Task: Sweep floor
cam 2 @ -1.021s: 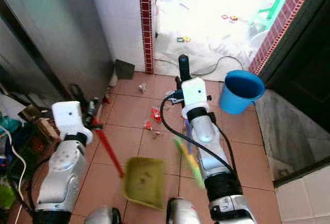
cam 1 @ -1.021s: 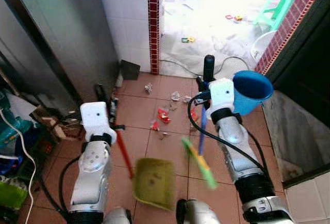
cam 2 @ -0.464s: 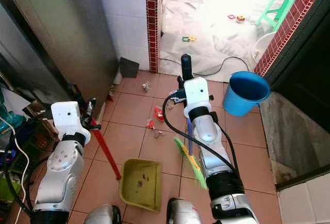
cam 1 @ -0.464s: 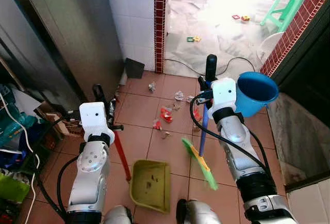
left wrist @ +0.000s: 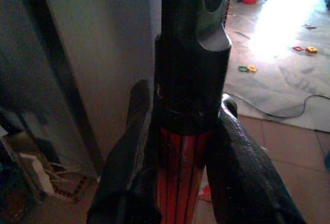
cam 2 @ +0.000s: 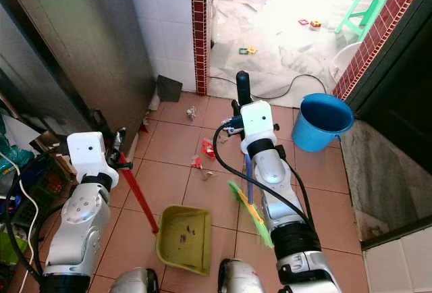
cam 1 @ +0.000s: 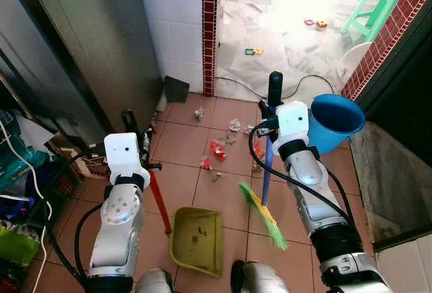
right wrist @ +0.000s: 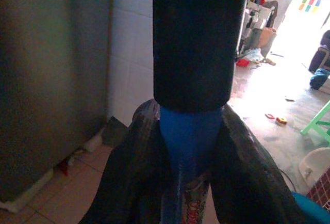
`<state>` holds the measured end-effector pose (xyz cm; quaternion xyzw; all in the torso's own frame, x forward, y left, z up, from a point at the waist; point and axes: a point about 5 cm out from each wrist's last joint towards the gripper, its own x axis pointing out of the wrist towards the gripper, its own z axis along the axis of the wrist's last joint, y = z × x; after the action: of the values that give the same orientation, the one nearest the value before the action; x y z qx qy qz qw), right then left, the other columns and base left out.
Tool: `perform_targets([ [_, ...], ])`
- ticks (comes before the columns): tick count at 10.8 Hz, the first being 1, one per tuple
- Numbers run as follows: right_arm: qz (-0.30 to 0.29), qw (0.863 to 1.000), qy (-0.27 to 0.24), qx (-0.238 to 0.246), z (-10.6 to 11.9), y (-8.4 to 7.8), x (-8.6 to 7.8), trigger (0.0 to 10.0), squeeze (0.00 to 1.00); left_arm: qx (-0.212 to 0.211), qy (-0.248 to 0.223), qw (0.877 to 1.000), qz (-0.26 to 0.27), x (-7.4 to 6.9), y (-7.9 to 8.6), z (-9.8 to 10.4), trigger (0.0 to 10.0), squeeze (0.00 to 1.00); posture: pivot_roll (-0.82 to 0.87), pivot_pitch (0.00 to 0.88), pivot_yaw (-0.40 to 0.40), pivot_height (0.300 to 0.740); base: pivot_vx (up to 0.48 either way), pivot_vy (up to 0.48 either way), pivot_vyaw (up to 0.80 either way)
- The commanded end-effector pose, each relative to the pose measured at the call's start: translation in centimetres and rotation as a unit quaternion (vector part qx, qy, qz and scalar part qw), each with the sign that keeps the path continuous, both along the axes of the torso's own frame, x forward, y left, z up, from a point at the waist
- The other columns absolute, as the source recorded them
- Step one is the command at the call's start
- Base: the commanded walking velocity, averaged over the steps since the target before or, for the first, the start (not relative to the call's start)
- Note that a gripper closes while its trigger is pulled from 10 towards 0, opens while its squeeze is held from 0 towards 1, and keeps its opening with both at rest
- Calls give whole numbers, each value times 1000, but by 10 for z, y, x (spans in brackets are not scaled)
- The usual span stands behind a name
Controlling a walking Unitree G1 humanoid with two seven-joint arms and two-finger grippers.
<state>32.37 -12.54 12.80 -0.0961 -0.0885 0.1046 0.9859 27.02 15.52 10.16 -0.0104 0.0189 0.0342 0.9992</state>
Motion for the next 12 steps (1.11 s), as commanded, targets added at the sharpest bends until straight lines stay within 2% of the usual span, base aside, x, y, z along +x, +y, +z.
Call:
perform_targets([
  [1, 10, 1000, -19, -3, 9, 2, 3, 10000, 0, 10, -38, 999, -2, 5, 0, 16, 10000, 0, -50, 88, -20, 740, 0, 0, 0],
  [3, 18, 1000, -22, -9, 10, 2, 3, 10000, 0, 16, -31, 999, -3, 0, 1, 14, 10000, 0, -52, 90, -23, 740, 0, 0, 0],
  [5, 34, 999, -15, -39, 5, -14, -5, 10000, 0, 62, -31, 996, -54, -13, 3, 13, 10000, 0, -47, 63, -9, 740, 0, 0, 0],
  [6, 48, 997, -17, -52, 6, -19, -7, 10000, 0, 72, -30, 995, -64, -15, 7, 15, 10000, 0, -48, 56, -4, 740, 0, 0, 0],
  [7, 86, 993, -34, -80, 14, -21, -8, 10000, 0, 89, -34, 992, -80, -13, 10, 19, 10000, 0, -49, 58, -1, 740, 0, 0, 0],
  [8, 119, 989, -25, -82, 21, -23, -4, 10000, 0, 104, -29, 986, -129, -8, 11, 24, 10000, 0, -51, 77, -3, 740, 0, 0, 0],
  [9, 139, 987, -15, -80, 22, -21, -6, 10000, 0, 104, -22, 983, -147, -9, 9, 24, 10000, 0, -50, 77, 0, 740, 0, 0, 0],
  [10, 176, 981, -12, -85, 19, -15, -17, 10000, 0, 97, -13, 982, -163, -15, 0, 20, 10000, 0, -52, 69, 3, 740, 0, 0, 0],
  [11, 186, 979, -7, -82, 14, -11, -24, 10000, 0, 84, -12, 984, -156, -22, -9, 14, 10000, 0, -63, 31, -4, 740, 0, 0, 0],
  [12, 161, 985, -15, -68, 14, -11, -21, 10000, 0, 77, -15, 987, -140, -28, -13, 8, 10000, 0, -62, 8, -13, 740, 0, 0, 0],
])
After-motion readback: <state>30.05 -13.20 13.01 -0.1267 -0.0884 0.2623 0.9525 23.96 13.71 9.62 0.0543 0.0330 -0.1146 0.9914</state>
